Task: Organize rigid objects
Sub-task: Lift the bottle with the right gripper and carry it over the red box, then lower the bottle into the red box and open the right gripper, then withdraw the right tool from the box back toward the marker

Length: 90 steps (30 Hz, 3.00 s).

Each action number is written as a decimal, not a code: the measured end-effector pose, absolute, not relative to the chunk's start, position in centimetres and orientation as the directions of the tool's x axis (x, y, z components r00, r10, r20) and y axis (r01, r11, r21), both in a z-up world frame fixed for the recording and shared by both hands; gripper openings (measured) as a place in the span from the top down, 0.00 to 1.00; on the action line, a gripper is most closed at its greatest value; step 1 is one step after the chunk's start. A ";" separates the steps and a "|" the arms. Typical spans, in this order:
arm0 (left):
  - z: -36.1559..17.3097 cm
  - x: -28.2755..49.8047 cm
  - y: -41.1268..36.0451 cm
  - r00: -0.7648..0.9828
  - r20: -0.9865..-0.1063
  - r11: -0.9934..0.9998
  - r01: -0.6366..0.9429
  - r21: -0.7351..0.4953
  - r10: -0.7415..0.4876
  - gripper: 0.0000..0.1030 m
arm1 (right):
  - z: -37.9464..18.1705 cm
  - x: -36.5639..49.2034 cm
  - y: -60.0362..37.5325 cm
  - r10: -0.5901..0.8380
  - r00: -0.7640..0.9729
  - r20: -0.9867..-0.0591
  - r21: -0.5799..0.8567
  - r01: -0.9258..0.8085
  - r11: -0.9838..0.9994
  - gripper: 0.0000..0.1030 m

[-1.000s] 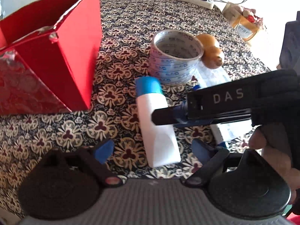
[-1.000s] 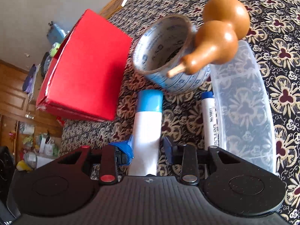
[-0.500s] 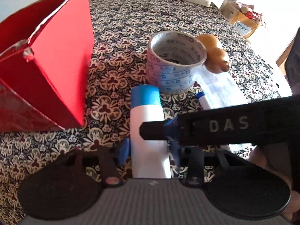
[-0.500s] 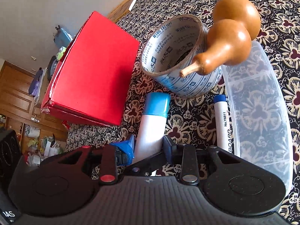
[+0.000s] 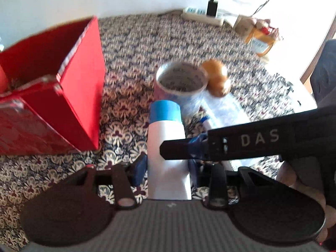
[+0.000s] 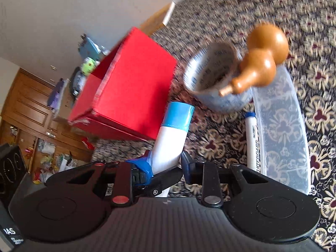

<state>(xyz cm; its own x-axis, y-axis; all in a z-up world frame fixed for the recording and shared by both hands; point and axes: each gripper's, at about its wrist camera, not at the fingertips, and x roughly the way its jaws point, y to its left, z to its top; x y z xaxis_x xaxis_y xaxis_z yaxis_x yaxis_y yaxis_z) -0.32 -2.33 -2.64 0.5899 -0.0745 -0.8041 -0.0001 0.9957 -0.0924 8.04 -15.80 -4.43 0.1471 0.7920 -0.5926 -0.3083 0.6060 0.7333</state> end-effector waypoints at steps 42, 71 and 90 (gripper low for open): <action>1.4 8.8 26.8 0.580 -0.809 0.995 0.065 -0.073 -0.097 0.76 | -0.5 16.0 14.9 0.660 0.178 -0.730 0.534 -0.455 0.713 0.93; 5.6 5.2 22.9 0.619 -0.773 0.990 -0.068 0.126 0.140 0.39 | 3.4 11.7 7.6 0.646 0.403 -0.648 0.563 -0.317 0.763 0.88; 8.7 1.0 14.4 0.624 -0.729 0.959 -0.210 0.188 0.280 0.35 | 6.0 8.4 -0.3 0.714 0.368 -0.595 0.590 -0.404 0.699 0.87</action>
<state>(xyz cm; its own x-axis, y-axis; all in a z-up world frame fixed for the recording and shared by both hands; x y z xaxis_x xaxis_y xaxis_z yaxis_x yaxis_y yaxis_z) 1.02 14.42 8.74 0.6242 0.2799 -0.7294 -0.2101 0.9594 0.1884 8.41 -0.28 5.99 0.3679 0.7145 -0.5951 -0.4040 0.6993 0.5898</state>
